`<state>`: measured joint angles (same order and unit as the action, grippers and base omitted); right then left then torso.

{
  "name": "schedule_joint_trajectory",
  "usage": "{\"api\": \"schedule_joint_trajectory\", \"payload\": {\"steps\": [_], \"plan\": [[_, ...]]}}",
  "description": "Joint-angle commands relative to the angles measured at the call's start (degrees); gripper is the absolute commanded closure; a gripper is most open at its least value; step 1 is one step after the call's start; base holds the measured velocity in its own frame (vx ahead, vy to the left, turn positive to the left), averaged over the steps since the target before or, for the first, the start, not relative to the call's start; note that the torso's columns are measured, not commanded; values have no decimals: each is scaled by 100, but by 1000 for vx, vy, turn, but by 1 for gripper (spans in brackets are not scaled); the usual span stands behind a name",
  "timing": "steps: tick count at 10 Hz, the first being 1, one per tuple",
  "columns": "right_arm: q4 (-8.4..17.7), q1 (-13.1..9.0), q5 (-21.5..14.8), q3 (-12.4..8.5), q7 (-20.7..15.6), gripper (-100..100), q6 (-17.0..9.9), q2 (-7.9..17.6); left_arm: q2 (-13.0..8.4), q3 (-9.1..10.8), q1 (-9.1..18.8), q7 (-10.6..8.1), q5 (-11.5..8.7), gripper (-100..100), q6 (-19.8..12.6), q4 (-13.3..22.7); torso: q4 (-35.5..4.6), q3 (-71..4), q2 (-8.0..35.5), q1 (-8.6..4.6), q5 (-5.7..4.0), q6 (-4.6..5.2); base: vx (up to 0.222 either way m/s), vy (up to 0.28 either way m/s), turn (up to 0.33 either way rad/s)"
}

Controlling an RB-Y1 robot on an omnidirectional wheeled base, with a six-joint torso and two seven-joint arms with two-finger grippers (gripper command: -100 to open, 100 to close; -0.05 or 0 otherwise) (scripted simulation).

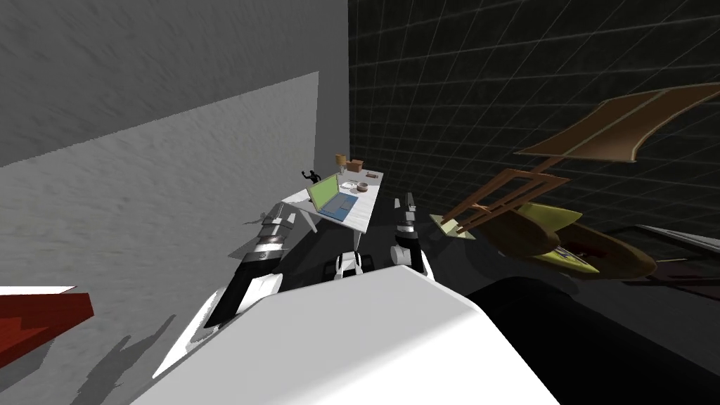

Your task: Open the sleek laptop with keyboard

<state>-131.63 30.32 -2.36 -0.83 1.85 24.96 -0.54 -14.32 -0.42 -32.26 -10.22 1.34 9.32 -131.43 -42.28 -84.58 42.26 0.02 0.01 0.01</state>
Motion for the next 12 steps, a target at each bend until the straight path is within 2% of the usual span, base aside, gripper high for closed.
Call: {"api": "schedule_joint_trajectory", "payload": {"steps": [1, 4, 7, 9, 12], "plan": [[0, 0, 0, 0, 0, 0, 0, 0, -225, -25, -82, -371, 100, -100, -419, -117, 1, -1, -1, 1, 0, -2, -18, 65, -222], [0, 0, 0, 0, 0, 0, 0, 0, -466, -34, -162, -731, 201, -100, -876, -253, 0, 1, 2, -4, -1, -1, -10, 61, -201], [0, 1, 0, -1, 0, 0, 0, 0, -722, -20, -215, -987, 275, -100, -1320, -382, 0, -1, 0, 3, 1, -2, 1, 70, -203], [0, 2, 0, -1, 0, 0, 0, 0, -905, 3, -231, -1083, 307, -100, -1605, -461, 2, -3, -5, 0, 0, -2, 26, 77, -188], [0, 2, 0, -1, 0, 0, 0, 0, -1202, 55, -229, -1113, 329, -100, -2016, -573, 0, -1, -1, -4, -1, -2, 38, 79, -174]]}}
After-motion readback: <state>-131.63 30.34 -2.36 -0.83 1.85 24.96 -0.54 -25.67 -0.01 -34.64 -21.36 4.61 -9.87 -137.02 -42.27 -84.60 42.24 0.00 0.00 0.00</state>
